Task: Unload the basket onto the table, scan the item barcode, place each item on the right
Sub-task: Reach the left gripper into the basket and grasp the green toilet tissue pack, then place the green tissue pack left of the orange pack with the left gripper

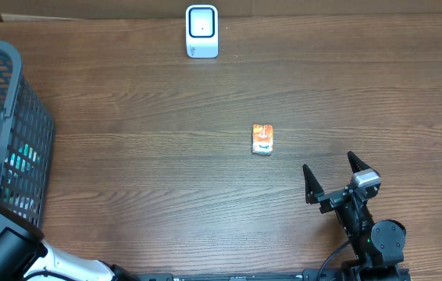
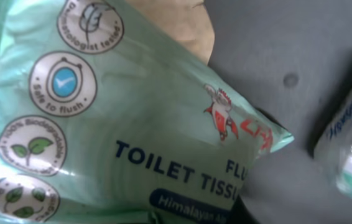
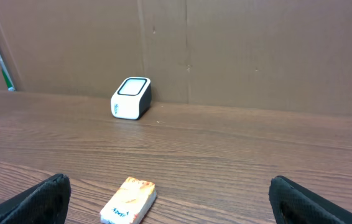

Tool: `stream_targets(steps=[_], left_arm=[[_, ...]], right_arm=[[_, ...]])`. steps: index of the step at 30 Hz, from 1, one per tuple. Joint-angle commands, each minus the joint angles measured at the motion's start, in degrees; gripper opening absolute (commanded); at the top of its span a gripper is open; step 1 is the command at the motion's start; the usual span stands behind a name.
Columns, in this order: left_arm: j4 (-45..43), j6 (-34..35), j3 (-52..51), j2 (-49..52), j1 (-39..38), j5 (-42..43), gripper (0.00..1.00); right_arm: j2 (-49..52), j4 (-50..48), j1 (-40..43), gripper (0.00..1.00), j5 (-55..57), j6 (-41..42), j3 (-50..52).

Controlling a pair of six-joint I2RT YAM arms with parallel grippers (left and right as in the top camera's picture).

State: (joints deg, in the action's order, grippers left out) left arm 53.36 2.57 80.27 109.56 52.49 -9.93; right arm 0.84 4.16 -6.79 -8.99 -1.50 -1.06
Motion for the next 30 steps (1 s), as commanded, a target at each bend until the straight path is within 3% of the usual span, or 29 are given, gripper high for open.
stream_targets(steps=[1, 9, 18, 23, 30], left_arm=[[3.52, 0.79, 5.38, 0.94, -0.07, -0.98, 0.04], [18.64, 5.42, 24.90, 0.90, -1.62, 2.23, 0.04], [32.46, 8.41, 55.17, 0.50, -8.02, 23.76, 0.04], [37.18, 8.11, 65.35, -2.38, -15.69, 31.34, 0.04], [43.21, -0.11, 65.83, -5.22, -35.04, 31.61, 0.04]], right_arm=[[-0.68, -0.17, -0.22, 1.00, -0.02, 0.13, 0.59], [-0.66, -0.17, -0.24, 1.00, -0.02, 0.13, 0.59], [-0.66, -0.17, -0.24, 1.00, -0.02, 0.15, 0.59], [-0.66, -0.17, -0.24, 1.00, -0.02, 0.13, 0.59], [-0.66, -0.17, -0.24, 1.00, -0.02, 0.13, 0.59]])
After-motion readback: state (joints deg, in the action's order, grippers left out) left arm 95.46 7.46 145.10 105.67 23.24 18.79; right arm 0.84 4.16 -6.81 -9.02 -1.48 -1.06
